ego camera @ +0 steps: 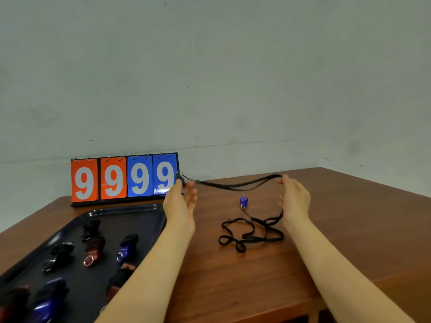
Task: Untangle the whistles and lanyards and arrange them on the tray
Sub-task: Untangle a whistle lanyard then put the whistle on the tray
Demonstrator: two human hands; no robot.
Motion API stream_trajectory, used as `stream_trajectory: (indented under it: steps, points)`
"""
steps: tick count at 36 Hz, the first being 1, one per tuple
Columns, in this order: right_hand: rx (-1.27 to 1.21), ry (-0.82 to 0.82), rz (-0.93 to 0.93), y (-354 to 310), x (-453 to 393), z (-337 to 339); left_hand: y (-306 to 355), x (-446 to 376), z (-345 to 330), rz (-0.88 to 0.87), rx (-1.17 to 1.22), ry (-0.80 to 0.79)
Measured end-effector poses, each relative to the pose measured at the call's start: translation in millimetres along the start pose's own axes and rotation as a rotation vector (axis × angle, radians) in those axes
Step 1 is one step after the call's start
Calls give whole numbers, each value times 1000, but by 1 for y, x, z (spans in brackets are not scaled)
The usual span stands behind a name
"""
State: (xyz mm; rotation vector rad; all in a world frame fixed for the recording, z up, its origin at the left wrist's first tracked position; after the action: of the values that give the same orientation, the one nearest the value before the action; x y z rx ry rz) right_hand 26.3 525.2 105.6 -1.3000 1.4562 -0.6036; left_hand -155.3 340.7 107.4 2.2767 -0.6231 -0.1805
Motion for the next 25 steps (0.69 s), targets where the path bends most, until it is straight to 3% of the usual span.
stream_trajectory:
  steps: [3, 10, 14, 19, 25]
  points:
    - [425, -60, 194, 5, 0, -1, -1, 0, -2, -8, -182, 24]
    - [812, -211, 303, 15, 3, -15, -7, 4, -15, -80, -545, -69]
    - [745, -423, 409, 6, 19, -31, -10, 11, -24, -112, -641, -148]
    - [462, -761, 311, 12, 52, -59, -14, 17, -31, -146, -679, -247]
    - [419, -900, 276, 14, 61, -67, -14, 19, -35, -192, -715, -297]
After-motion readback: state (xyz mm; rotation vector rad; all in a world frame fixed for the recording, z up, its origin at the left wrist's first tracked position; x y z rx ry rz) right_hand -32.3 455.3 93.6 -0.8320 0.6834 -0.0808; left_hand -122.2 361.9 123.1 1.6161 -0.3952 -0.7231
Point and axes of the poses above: each hand's wrist, its own x-axis away from the middle knuckle, its own z-axis out of the back of the hand, y = z × x, the point moved 5 cm from there along -x, towards the middle knuckle, and after that the axes turned 9 degrees about z, right-handed, at the moved point
